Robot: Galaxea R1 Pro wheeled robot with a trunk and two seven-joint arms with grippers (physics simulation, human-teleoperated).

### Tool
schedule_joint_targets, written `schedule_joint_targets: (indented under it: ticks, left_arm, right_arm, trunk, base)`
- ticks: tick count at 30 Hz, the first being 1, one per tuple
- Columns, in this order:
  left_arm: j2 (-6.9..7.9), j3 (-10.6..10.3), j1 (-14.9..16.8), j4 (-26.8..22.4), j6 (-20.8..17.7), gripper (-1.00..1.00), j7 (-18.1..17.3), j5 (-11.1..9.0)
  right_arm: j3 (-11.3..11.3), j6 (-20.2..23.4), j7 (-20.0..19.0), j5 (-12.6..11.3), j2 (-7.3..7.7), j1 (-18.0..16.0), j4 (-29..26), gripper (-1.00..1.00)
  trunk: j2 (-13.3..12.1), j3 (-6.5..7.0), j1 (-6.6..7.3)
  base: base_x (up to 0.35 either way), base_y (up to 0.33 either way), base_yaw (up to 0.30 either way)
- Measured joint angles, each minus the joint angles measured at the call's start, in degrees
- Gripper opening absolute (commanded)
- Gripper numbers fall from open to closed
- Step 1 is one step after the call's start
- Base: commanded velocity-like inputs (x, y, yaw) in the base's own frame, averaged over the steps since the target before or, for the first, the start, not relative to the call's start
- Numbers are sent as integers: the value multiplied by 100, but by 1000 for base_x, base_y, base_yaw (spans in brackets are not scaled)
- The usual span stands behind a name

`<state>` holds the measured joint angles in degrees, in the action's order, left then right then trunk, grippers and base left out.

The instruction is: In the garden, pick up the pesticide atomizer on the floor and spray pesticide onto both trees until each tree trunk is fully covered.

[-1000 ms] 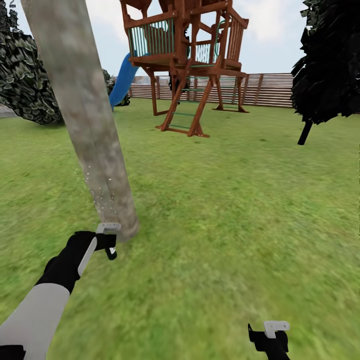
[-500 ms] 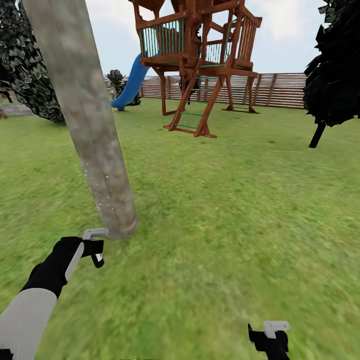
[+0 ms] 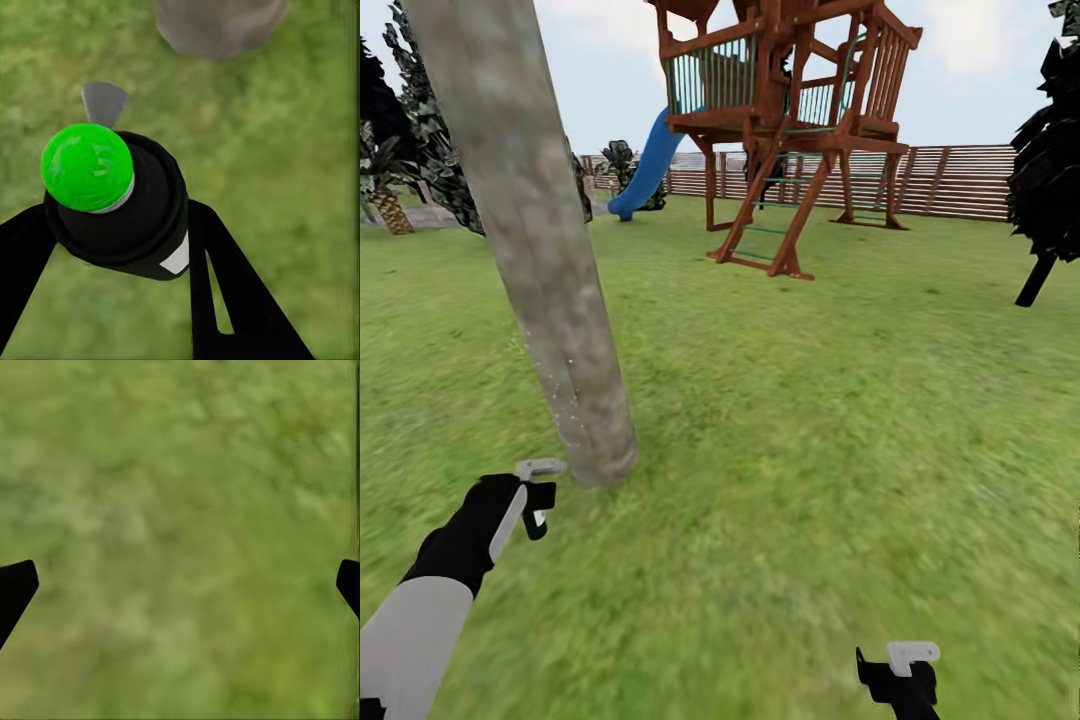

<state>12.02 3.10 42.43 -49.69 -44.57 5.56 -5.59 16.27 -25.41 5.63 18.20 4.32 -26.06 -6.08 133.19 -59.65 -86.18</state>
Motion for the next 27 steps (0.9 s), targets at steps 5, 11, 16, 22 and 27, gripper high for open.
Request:
schedule_joint_targets:
  ticks: [5, 11, 16, 22, 27]
  left_arm:
    - [3, 8, -144, 13, 0, -100, 61, 8]
    - [35, 28, -299, 626, 871, -100, 80, 11]
    - [0, 32, -636, 637, 1013, -100, 82, -103]
    - [-8, 21, -724, 1054, 1564, -100, 90, -259]
    - [-8, 18, -761, 1095, 1668, -100, 93, -262]
  right_arm:
    - [0, 0, 1, 0, -1, -1, 3, 100]
    - [-3, 1, -2, -1, -1, 0, 3, 100]
    - [4, 1, 0, 0, 2, 0, -2, 100]
    - [-4, 0, -1, 0, 0, 0, 2, 100]
    - [-4, 0, -1, 0, 0, 0, 2, 100]
  trunk:
    - [0, 0, -1]
    - [0, 0, -1]
    - [0, 0, 0]
    - [0, 0, 1]
    - [0, 0, 1]
  base:
    - [56, -244, 211]
    - [102, -47, 231]
    - [100, -77, 24]
    - [235, -175, 1]
    - [242, -173, 0]
